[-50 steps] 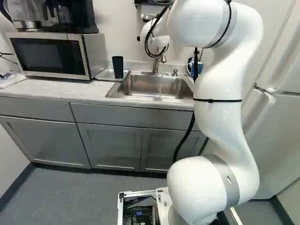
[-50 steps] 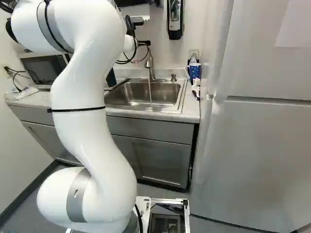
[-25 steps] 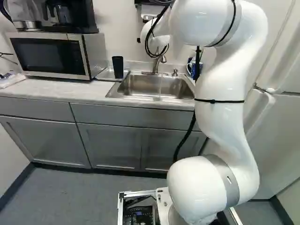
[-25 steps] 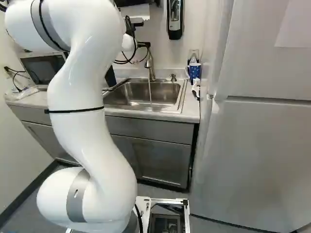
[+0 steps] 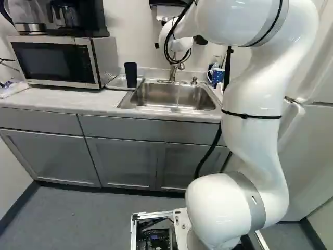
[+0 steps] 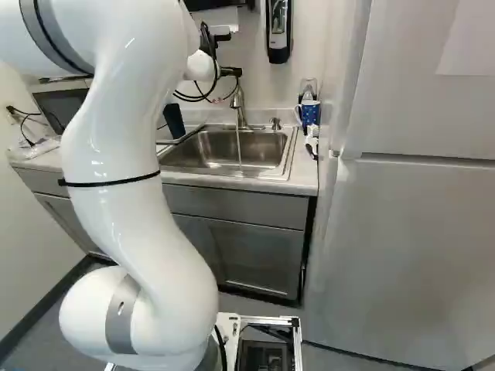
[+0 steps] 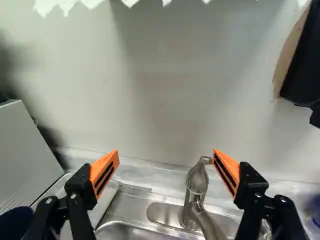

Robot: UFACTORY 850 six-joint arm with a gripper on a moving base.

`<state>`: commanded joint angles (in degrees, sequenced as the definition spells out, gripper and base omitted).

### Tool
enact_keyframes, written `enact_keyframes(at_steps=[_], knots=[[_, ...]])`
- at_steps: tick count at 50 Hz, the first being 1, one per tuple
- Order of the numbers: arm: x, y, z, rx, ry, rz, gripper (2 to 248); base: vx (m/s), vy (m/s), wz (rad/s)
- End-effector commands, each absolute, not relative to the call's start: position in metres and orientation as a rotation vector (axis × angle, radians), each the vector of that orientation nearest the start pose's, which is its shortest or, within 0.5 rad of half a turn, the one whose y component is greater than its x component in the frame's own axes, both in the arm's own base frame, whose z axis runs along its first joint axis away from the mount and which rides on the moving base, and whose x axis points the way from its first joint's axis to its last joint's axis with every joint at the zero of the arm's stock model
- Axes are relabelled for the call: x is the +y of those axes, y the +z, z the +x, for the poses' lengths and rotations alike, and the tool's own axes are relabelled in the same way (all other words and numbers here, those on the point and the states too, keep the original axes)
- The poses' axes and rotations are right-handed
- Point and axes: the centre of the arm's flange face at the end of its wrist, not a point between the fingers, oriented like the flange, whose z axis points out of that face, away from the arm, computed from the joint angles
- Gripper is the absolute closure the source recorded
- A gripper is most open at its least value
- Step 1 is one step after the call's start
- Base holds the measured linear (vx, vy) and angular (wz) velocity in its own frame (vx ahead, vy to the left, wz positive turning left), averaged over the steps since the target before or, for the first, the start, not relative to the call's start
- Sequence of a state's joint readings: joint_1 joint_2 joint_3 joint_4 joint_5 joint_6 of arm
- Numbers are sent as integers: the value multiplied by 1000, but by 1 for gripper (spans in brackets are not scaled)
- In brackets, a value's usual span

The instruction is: Rinse the cup and place it in the tray

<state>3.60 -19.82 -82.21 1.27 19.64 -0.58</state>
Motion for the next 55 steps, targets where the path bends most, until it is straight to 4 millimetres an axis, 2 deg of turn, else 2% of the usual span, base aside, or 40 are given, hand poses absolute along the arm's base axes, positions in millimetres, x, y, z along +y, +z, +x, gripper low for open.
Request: enact_keyframes(at_steps=[55], knots=[[41, 654, 667, -53, -2033, -2338, 3, 0, 0, 0]])
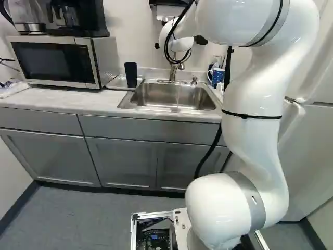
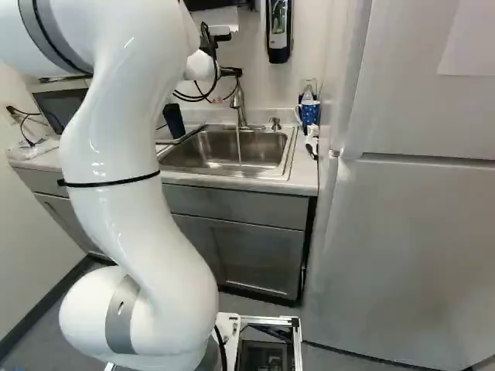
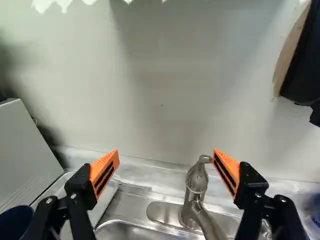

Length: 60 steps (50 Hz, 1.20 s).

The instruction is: Rinse the cup and place it in the tray

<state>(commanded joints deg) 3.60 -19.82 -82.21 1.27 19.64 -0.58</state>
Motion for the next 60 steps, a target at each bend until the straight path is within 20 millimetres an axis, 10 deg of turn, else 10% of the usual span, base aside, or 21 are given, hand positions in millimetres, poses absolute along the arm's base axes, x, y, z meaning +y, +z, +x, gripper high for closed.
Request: enact_keyframes(at_steps=[60], knots=[[41, 646, 669, -57, -1939, -2418, 3, 0, 0, 0]])
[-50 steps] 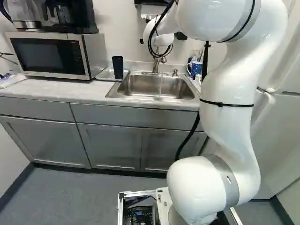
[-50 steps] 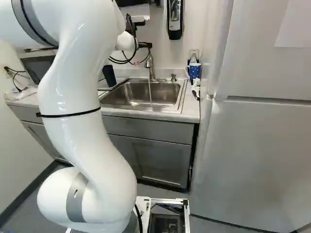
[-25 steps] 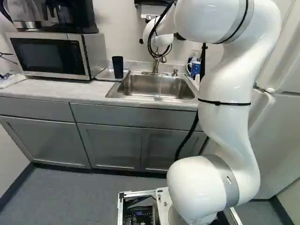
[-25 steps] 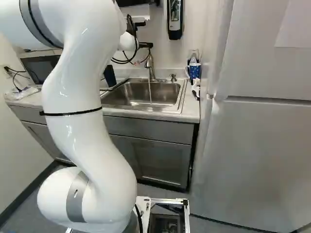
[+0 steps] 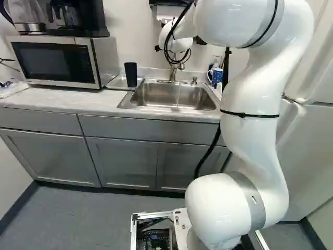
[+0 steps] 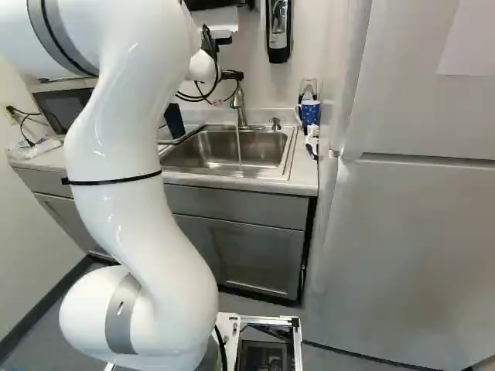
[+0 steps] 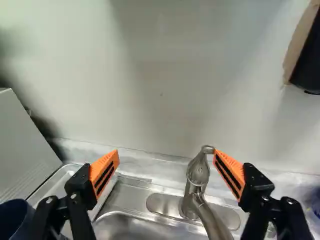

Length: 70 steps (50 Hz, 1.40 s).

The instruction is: Rinse the cup and place it in the tray

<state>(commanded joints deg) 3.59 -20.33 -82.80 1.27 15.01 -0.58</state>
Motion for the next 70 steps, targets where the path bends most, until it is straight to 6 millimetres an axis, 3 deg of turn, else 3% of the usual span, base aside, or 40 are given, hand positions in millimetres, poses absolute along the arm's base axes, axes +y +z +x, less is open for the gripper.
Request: enact_keyframes(at_steps=[19, 35, 47, 70], knots=[[40, 647, 635, -59, -1895, -2453, 3, 0, 0, 0], [39, 648, 633, -57, -1896, -2453, 3, 0, 0, 0], [38, 660, 627, -56, -1917, -2437, 3, 0, 0, 0], [23, 665, 591, -31, -1907, -2462, 3, 0, 0, 0]])
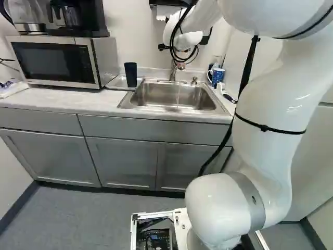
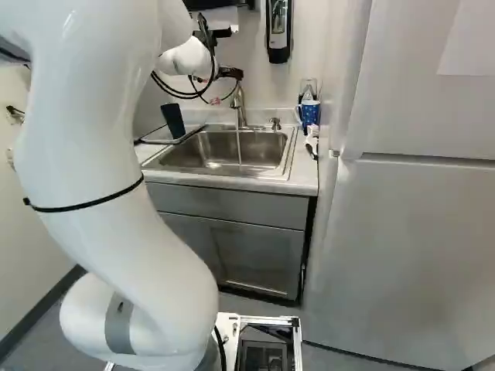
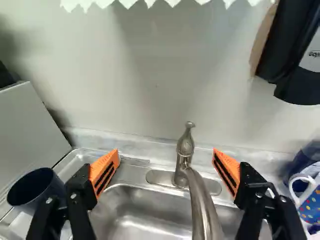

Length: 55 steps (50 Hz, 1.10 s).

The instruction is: Rinse the cup and place it in the tray

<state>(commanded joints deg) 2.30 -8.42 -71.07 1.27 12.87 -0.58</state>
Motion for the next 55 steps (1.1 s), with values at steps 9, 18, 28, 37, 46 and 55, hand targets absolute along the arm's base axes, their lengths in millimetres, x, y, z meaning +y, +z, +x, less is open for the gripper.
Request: enact_keyframes(at_steps=[9, 18, 28, 37, 46, 55], knots=[[14, 664, 575, -13, -1886, -2489, 3, 0, 0, 0], [5, 662, 558, 6, -1853, -2526, 3, 0, 0, 0], [-5, 657, 539, 29, -1778, -2590, 3, 0, 0, 0], [-13, 650, 519, 50, -1670, -2669, 3, 0, 0, 0], [-20, 642, 498, 72, -1548, -2748, 3, 0, 0, 0], [-25, 634, 477, 90, -1420, -2819, 3, 0, 0, 0]])
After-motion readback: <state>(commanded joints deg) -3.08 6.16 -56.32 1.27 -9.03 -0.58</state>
